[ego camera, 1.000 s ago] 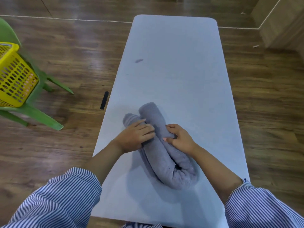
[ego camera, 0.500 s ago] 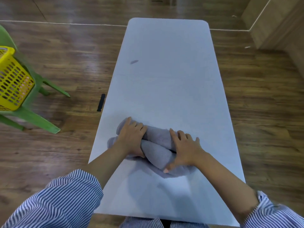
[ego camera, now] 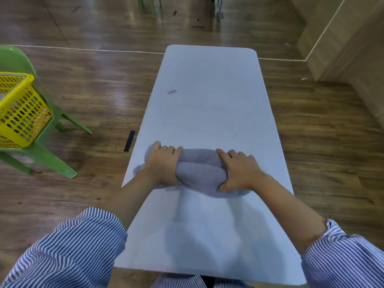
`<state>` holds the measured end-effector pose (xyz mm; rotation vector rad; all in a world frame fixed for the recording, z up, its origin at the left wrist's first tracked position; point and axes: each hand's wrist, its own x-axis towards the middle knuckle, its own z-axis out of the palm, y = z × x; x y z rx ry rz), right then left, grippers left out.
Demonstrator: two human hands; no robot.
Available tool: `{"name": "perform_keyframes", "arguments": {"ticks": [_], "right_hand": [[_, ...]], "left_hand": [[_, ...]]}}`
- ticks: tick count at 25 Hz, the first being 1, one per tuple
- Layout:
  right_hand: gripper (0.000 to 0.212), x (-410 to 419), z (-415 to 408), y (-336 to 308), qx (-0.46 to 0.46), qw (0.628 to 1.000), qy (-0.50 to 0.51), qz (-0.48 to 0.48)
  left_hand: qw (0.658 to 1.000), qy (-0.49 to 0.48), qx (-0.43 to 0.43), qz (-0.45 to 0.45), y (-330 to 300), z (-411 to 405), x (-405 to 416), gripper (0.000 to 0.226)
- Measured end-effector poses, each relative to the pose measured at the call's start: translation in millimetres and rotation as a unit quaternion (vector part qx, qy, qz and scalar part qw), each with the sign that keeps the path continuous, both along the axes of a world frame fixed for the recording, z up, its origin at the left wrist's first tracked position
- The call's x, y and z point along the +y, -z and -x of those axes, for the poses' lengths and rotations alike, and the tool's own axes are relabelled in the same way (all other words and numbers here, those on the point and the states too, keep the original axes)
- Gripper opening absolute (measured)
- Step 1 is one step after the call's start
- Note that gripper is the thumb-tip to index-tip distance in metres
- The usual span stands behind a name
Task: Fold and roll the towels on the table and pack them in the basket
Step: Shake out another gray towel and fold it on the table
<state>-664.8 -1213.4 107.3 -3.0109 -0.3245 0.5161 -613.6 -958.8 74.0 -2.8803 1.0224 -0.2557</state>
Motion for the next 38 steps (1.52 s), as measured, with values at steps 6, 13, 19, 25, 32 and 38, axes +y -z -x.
{"name": "perform_keyframes", "arguments": {"ticks": [6, 13, 19, 25, 32, 38], "right_hand": [[0.117, 11.4, 39.0, 43.0, 0.049, 0.996, -0.043, 0.069], [0.119, 16.9, 32.4, 46.3, 0.121, 0.992, -0.008, 0.031], [0.132, 30.2, 20.9, 46.3, 0.147, 0.988, -0.009, 0.045], [0.075, 20.2, 14.7, 35.2, 0.071, 0.997, 0.002, -0.014], [0.096, 31.8, 35.2, 52.0, 0.074, 0.995, -0.036, 0.058], [0.147, 41.6, 58.8, 57.2, 0.061, 0.986, -0.041, 0.149]], "left_hand": [[0.987, -0.052, 0.137, -0.066, 41.6, 54.6, 4.0, 0.088], [0.967, -0.034, 0.218, -0.124, 36.9, 47.7, 13.1, 0.127], [0.962, -0.018, 0.251, -0.106, 37.3, 43.0, 1.8, 0.102], [0.981, -0.040, 0.186, -0.029, 19.1, 36.9, 6.4, 0.093], [0.964, -0.078, 0.248, -0.059, 42.4, 62.2, 9.4, 0.093], [0.968, -0.083, 0.230, -0.063, 40.8, 66.4, 5.7, 0.098]]}}
